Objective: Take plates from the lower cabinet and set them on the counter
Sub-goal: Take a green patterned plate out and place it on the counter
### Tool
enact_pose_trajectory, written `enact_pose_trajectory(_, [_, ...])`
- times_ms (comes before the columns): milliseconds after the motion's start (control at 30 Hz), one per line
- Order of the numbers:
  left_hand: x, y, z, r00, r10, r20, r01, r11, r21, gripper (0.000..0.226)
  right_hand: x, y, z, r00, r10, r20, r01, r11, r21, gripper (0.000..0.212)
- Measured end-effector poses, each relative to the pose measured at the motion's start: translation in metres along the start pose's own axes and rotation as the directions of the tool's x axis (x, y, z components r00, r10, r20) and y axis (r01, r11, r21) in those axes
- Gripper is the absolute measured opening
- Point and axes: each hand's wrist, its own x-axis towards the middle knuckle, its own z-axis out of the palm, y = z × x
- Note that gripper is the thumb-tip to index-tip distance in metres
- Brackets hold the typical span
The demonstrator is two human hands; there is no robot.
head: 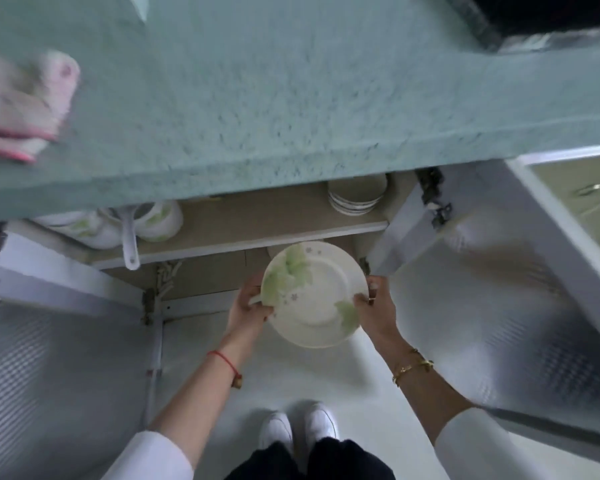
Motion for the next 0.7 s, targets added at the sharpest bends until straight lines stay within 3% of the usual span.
enact_pose_trajectory(167, [-0.099, 0.084, 0.005, 0.998, 0.060, 0.023, -0.060, 0.998, -0.007, 0.073, -0.084, -0.074, -0.075, 0.997, 0.069, -0.042, -0.064, 0.991, 0.118, 0.030])
enact_pose_trajectory(367, [-0.195, 0.171, 0.016, 0.996, 0.054, 0.064, -0.056, 0.998, 0.032, 0.075, -0.161, -0.153, -0.162, 0.991, 0.091, -0.094, -0.067, 0.969, 0.238, 0.033])
enact_pose_trajectory(567, [-0.256, 0.251, 0.032, 0.963, 0.142, 0.230, -0.162, 0.984, 0.073, 0.069, -0.221, -0.209, -0.233, 0.973, 0.098, -0.207, -0.015, 0.929, 0.369, 0.033])
enact_pose_trajectory(700, [-0.282, 0.301, 0.053, 0.902, 0.183, 0.391, -0.238, 0.966, 0.098, 0.065, -0.249, -0.240, -0.279, 0.947, 0.110, -0.303, 0.032, 0.902, 0.430, 0.034])
